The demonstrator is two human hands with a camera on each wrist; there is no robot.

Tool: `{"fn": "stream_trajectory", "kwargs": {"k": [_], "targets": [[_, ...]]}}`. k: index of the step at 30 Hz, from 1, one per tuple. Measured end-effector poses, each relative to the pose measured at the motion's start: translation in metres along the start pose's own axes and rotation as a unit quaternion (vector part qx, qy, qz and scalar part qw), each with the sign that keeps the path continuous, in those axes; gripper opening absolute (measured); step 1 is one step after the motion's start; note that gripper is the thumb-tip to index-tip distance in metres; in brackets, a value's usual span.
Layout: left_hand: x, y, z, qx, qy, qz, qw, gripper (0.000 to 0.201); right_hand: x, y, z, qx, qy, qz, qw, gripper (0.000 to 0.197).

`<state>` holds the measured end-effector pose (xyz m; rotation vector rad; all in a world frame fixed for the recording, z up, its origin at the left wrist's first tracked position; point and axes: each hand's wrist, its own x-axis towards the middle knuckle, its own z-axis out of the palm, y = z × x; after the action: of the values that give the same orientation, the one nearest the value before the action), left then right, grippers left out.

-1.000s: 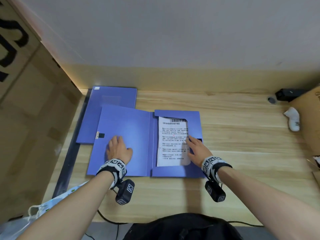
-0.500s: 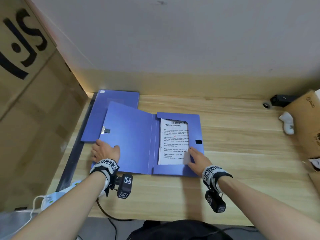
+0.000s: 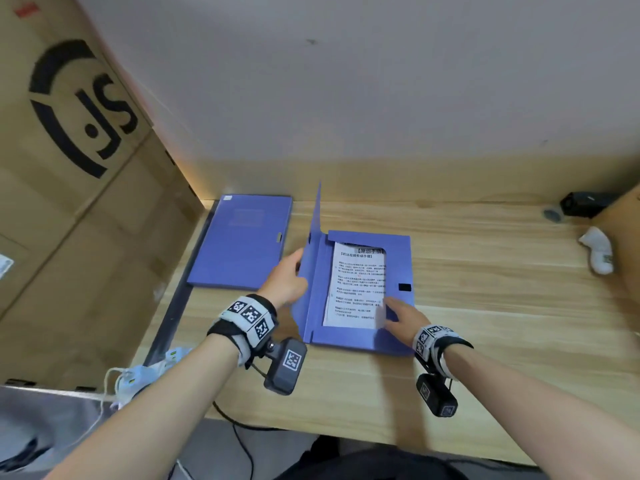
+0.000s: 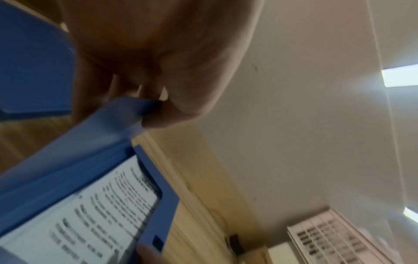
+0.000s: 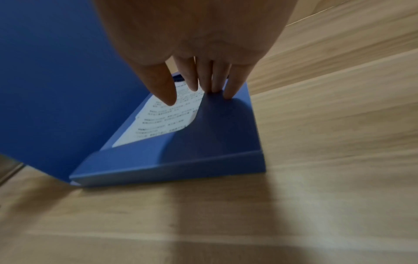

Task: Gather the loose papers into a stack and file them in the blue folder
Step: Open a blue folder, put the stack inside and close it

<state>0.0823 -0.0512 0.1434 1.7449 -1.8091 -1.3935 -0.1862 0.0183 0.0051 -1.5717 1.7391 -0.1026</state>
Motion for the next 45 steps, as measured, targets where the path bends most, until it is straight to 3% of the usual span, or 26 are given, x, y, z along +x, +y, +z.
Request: {"fn": "stream_trajectory", "kwargs": {"k": [3, 6, 9, 13, 16, 18, 22, 26, 33, 37, 42, 45], "targets": [[-0.003, 0.025, 0.033, 0.021, -0.018, 0.010, 1.000, 0.064, -0.005, 0.001, -0.012, 0.040, 0.034, -0.001, 0.999, 0.048], [0.000, 0.036, 0.064, 0.110, -0.020, 0.028, 0.993, 0.062, -0.009, 0.008, -0.022, 0.082, 0.074, 0.007, 0.994, 0.050], [0.008, 0.038, 0.090, 0.198, -0.038, 0.020, 0.979, 0.072, -0.010, 0.015, -0.028, 0.154, 0.103, 0.010, 0.983, 0.037], [0.024, 0.032, 0.111, 0.229, -0.043, 0.026, 0.972, 0.059, -0.013, 0.012, -0.031, 0.319, 0.132, 0.044, 0.938, 0.027], [0.038, 0.016, 0.111, 0.216, -0.051, 0.004, 0.975, 0.055, -0.010, 0.011, -0.029, 0.366, 0.130, 0.069, 0.919, 0.038], [0.048, -0.001, 0.106, 0.210, -0.048, -0.024, 0.976, 0.058, -0.004, 0.011, -0.025, 0.364, 0.140, 0.091, 0.916, 0.022], [0.064, -0.041, 0.096, 0.213, -0.002, -0.088, 0.973, 0.063, 0.008, 0.021, -0.016, 0.285, 0.184, 0.154, 0.928, 0.034], [0.080, -0.075, 0.095, 0.184, -0.005, -0.132, 0.974, 0.060, 0.014, 0.031, -0.006, 0.233, 0.166, 0.232, 0.930, 0.024], [0.092, -0.103, 0.106, 0.133, -0.001, -0.130, 0.983, 0.064, 0.015, 0.033, 0.008, 0.220, 0.185, 0.295, 0.911, 0.019], [0.095, -0.107, 0.107, 0.127, 0.015, -0.125, 0.984, 0.067, 0.017, 0.034, 0.010, 0.242, 0.192, 0.285, 0.907, 0.042], [0.097, -0.106, 0.093, 0.022, 0.038, -0.137, 0.990, 0.054, 0.026, 0.012, 0.008, 0.250, 0.185, 0.266, 0.913, 0.019], [0.099, -0.109, 0.065, -0.053, 0.045, -0.135, 0.988, 0.053, 0.035, -0.015, 0.002, 0.312, 0.198, 0.244, 0.896, 0.020]]}}
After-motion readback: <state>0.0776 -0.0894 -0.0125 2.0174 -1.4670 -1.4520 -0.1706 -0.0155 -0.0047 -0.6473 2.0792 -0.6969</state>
